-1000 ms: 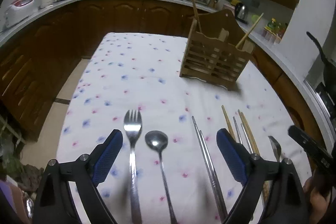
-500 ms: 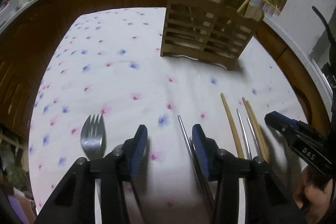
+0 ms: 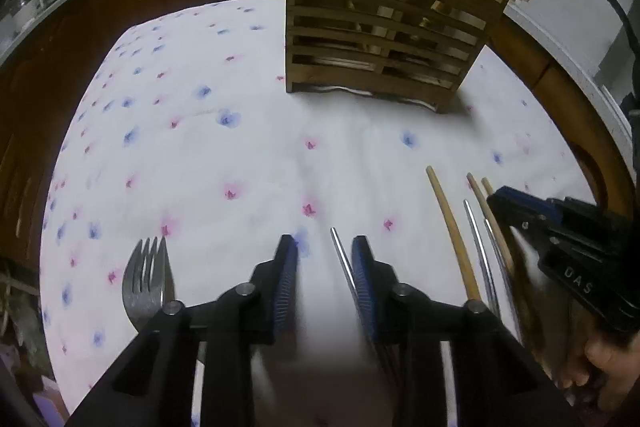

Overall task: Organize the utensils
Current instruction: 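Grasp a wooden chopstick with the right tool while the left tool grasps a metal chopstick, then lift both held chopsticks and carry them above the wooden holder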

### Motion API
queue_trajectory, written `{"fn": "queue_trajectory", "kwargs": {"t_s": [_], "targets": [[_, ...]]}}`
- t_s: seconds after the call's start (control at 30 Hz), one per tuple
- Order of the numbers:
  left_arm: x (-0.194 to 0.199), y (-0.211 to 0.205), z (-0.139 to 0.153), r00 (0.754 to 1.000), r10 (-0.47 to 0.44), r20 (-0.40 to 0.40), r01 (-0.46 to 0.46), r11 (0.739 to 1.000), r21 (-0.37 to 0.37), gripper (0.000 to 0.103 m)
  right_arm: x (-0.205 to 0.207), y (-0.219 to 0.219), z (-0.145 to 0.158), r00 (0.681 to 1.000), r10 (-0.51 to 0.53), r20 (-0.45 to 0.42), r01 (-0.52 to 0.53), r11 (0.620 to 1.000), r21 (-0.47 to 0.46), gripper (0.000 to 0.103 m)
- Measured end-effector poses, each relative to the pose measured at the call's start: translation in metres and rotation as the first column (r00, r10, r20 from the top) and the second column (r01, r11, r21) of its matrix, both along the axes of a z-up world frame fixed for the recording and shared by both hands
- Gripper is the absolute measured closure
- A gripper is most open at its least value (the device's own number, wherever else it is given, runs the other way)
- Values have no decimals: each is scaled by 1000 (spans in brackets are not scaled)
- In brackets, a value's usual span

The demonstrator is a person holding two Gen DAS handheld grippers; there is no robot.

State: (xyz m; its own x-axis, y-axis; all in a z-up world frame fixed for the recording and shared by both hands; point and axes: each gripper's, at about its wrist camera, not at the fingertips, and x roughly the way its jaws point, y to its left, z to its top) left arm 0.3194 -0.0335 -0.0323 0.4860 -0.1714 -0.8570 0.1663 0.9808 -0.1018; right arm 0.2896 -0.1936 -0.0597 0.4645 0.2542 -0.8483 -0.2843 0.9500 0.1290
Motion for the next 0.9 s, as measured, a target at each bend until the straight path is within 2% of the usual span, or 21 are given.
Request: {"fn": "queue_trajectory", "kwargs": {"t_s": [0.17,0.2,0.27,0.33,0.47,0.63,0.73,0.9], "targets": [[-1,-6,1,999,-33,10,33,999,23,89,8,4,-1,1000,17,0,-17,1000,-16,92],[-3,-8,1,999,-46,14,46,999,27,96,8,6,-1,1000,23,4,-23,999,-28,92],[-3,-8,1,999,-47,17,47,999,18,98,6,7,0,1000,26,17,-25,998,-50,96],[-5,-4,3,999,-38,27,38,999,-1,103,5,1,1,1000,13,9,-13,1000,-13,97],[-11,8,15,998,-21,51,24,998,-51,103,-1,-13,15,999,-30,38,28,998,58,98],[-29,24,44,993,-14,120,29,993,-118,103,-16,-31,54,990,-71,118,53,987,149,98],[-41,30,58,988,-24,153,44,991,-126,103,-21,-37,77,984,-82,156,52,981,186,98],[-31,32,43,997,-20,73,28,995,-100,103,-28,-34,87,979,-92,179,57,980,191,98]]}}
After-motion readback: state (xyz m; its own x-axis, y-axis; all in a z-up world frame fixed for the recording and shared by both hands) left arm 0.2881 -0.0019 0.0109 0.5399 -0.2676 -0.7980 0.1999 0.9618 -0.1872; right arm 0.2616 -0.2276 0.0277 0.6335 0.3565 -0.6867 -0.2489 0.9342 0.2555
